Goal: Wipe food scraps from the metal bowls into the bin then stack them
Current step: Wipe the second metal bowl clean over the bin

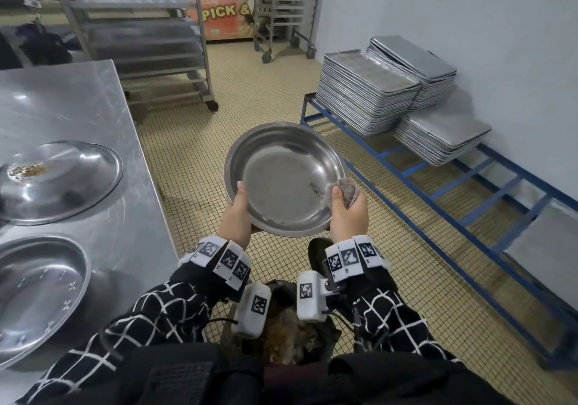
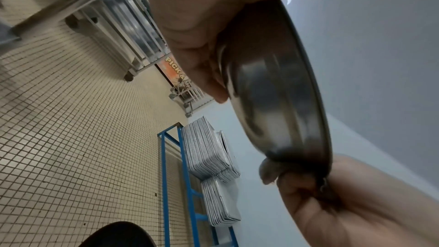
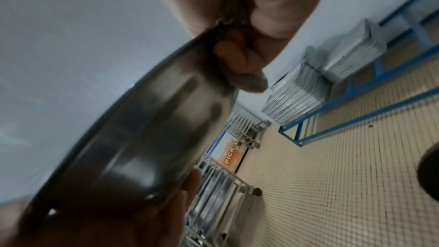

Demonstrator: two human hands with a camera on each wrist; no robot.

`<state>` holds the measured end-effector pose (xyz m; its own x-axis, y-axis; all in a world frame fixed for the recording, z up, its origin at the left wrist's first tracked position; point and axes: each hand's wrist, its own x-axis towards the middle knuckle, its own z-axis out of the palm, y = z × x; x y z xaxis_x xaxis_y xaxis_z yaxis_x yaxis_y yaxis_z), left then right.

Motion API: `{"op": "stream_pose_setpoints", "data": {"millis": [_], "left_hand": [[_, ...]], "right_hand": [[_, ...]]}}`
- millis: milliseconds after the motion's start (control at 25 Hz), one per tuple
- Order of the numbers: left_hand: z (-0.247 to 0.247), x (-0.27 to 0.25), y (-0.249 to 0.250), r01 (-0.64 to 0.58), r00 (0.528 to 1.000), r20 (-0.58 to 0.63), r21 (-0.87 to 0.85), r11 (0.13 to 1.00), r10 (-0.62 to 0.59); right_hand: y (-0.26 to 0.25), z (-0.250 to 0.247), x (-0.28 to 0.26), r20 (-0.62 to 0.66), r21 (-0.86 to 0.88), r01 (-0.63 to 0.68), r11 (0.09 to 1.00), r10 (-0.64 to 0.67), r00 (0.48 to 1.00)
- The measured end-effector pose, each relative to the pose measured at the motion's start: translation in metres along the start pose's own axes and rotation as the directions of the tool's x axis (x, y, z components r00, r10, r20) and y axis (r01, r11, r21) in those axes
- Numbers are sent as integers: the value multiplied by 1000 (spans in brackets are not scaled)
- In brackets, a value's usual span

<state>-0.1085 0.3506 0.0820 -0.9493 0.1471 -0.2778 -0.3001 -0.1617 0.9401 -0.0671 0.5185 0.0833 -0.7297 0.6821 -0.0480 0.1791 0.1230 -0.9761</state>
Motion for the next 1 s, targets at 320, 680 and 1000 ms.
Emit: {"op": "stream_pose_setpoints", "data": {"millis": [320, 680, 1000], "left_hand": [[-42, 9, 10, 56, 949, 312, -50, 997, -38], [-9, 12, 2, -7, 999, -49, 10, 1000, 7], [-40, 17, 18, -60, 958, 269, -163, 985, 103]], "right_hand": [[-9, -39, 25, 325, -172, 116, 978, -55, 944], [2, -4, 0, 73, 58, -40, 998, 36, 997], [-17, -29, 31, 243, -183, 80, 980, -33, 969]]}}
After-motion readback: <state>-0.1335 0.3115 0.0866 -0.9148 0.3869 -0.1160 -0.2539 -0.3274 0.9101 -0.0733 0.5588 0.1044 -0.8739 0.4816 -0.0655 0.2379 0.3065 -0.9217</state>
